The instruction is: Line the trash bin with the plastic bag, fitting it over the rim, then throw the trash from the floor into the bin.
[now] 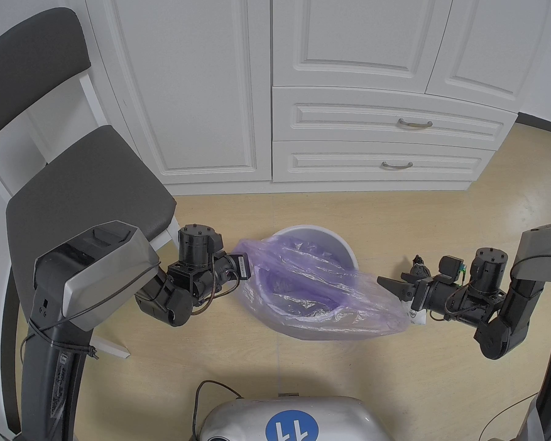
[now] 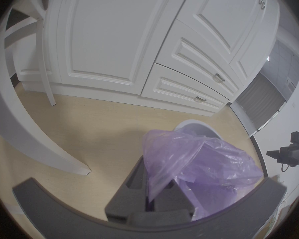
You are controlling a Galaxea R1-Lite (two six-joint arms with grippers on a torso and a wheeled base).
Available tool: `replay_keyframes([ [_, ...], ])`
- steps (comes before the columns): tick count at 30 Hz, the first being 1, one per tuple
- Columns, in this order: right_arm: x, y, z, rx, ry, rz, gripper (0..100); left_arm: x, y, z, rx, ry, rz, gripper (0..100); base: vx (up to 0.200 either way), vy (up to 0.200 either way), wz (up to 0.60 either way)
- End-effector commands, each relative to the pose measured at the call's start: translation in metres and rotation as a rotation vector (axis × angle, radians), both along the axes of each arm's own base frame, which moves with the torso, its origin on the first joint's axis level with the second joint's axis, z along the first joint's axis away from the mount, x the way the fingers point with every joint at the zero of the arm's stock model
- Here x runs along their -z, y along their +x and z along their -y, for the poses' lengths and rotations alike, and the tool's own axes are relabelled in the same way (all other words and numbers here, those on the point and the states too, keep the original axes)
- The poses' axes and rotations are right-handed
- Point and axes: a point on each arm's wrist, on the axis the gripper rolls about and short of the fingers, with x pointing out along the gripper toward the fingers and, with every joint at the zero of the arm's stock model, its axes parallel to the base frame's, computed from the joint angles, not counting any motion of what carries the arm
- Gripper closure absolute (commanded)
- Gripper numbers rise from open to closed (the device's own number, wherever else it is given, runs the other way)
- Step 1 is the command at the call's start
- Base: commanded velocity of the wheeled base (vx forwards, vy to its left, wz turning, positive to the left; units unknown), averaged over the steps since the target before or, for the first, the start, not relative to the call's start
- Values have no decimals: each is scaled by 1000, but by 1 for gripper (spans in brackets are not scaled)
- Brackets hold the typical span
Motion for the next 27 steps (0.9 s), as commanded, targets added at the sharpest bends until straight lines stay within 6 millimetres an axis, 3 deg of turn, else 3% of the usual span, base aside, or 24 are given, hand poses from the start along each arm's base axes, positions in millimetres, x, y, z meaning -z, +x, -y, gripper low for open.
replay_keyframes([
  [1,-14,-5,-30,15,-55,102,0,-3,-7,6,20,7,-4,100,0,0,0],
  [6,0,0,-57,111,-154,137,0,18,-4,2,21,24,-40,100,0,0,0],
  [14,11,-4,-85,105,-209,151,0,18,-2,0,15,20,-35,100,0,0,0],
  [18,16,-1,-90,119,-216,149,0,18,-3,1,16,19,-37,100,0,0,0],
  [19,18,1,-92,125,-217,149,0,19,-4,0,16,23,-42,0,0,0,0],
  [25,16,2,-92,126,-215,160,0,14,-8,-4,11,22,-17,0,0,0,0],
  [27,14,3,-92,126,-215,169,0,-10,-21,-10,28,56,7,0,0,0,0],
])
